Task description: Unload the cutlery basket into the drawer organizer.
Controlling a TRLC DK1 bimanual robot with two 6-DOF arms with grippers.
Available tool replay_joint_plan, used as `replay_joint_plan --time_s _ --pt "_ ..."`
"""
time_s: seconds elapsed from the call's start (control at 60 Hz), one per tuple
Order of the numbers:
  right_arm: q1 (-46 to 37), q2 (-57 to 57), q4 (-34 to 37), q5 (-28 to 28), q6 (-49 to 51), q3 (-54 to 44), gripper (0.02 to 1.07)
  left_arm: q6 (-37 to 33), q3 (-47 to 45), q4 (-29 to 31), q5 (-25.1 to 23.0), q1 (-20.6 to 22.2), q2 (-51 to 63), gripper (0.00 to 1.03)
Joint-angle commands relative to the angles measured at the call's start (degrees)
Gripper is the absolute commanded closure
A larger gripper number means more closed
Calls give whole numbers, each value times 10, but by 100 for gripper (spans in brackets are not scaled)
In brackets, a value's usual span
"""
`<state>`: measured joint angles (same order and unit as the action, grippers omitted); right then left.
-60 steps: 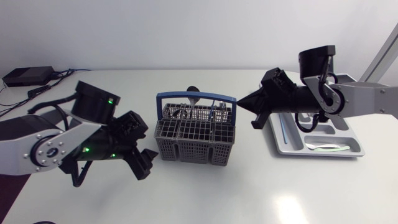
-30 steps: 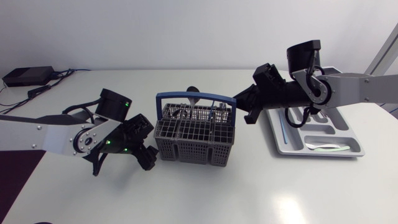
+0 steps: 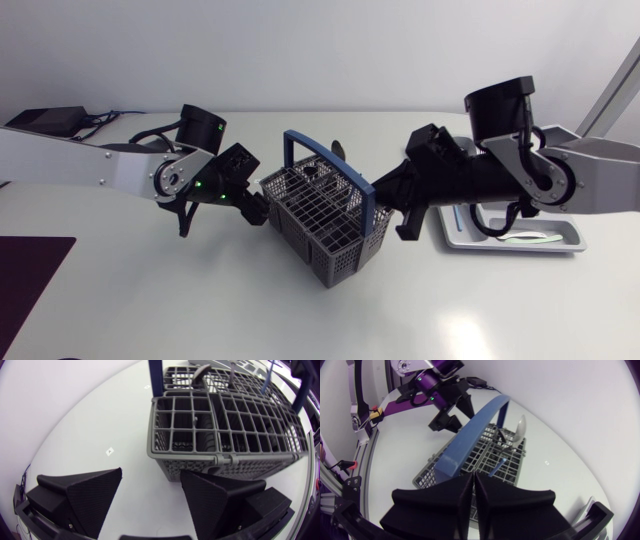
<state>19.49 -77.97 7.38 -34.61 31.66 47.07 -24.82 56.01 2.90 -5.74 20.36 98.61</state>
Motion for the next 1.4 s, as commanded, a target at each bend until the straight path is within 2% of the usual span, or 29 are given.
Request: replay_joint_plan --time_s 0.0,0.183,0.383,0.533,0.733,0.933,1.383 --pt "35 15 4 23 -14 -27 97 22 45 -9 -3 -5 31 10" --pt "52 51 3 73 -35 -30 97 26 96 7 4 -20 65 10" --pt "-25 99 10 73 -20 -51 97 26 65 6 4 -30 36 10" --pt "-74 76 -9 66 7 -80 97 26 53 7 3 -26 23 10" --pt "-96 19 -51 70 15 -94 97 28 60 7 3 -16 27 10" --pt "-70 -30 -59 83 13 -95 97 28 77 8 4 -6 43 10" --pt "42 -5 -27 131 -27 -91 97 43 161 29 4 1 98 10"
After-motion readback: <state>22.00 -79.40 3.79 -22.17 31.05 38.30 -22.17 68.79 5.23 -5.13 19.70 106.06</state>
